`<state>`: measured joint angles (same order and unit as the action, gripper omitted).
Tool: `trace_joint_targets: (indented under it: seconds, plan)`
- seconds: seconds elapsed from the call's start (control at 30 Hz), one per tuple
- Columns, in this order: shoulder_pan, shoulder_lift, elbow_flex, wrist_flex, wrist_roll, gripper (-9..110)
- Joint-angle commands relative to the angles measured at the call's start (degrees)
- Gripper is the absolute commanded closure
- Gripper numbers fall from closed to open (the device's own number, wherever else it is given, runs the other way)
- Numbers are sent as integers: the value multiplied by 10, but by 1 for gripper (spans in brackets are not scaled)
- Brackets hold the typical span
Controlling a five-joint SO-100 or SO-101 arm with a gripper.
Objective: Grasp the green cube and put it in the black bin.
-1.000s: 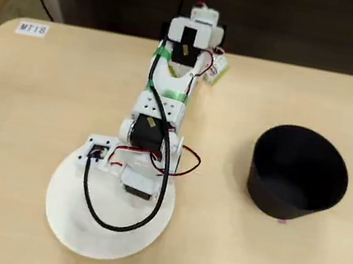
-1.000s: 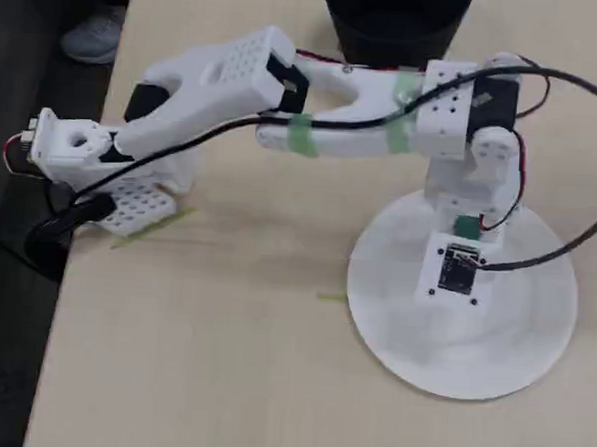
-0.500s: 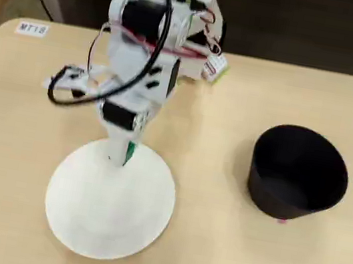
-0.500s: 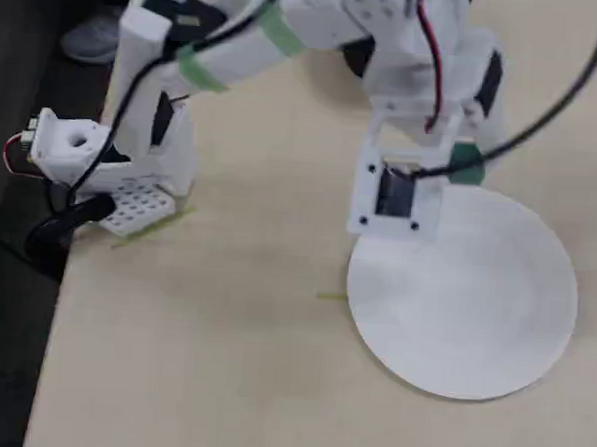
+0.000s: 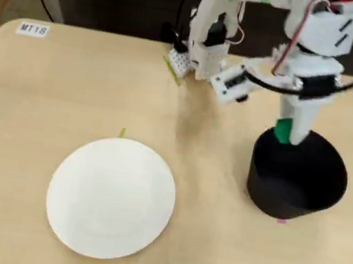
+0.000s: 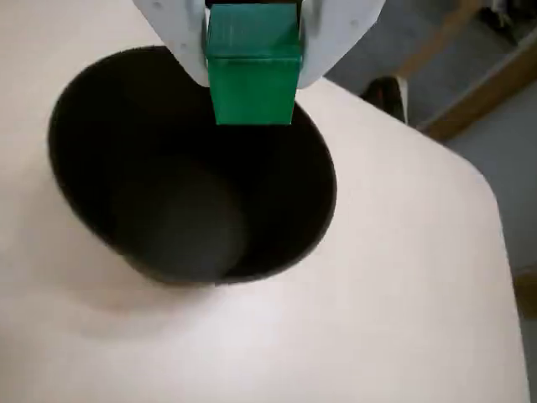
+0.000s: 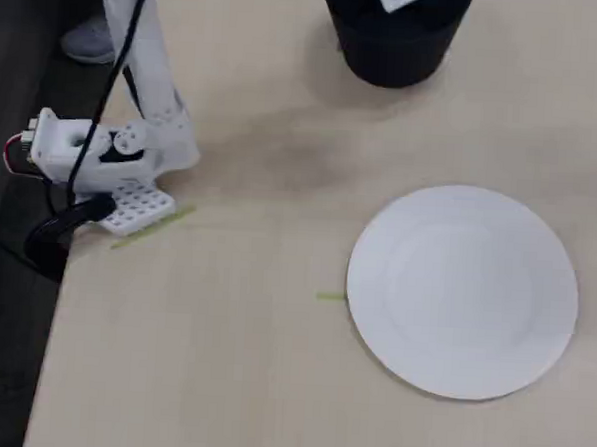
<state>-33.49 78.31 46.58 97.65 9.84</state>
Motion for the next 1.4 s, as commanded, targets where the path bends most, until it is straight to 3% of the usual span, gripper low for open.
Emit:
trace_joint_targets:
  seconds: [0.0, 0.27, 0.4, 0.47, 0.53, 0.7, 0.83, 1.0, 1.17, 1.37]
  plan:
    - [-21, -29, -39, -20, 5, 102]
    - [-20, -76, -83, -13, 15, 101]
    - [-20, -76, -83, 5, 9, 71]
    - [-22, -72, -83, 9, 13, 63]
    - [-22, -69, -84, 9, 19, 65]
    - [-23, -67, -84, 4, 18, 102]
    - [9, -41, -85, 49, 4, 102]
    - [160, 115, -25, 82, -34, 102]
    - [319, 403, 229, -6, -68, 102]
    - [286, 737, 678, -179, -10, 102]
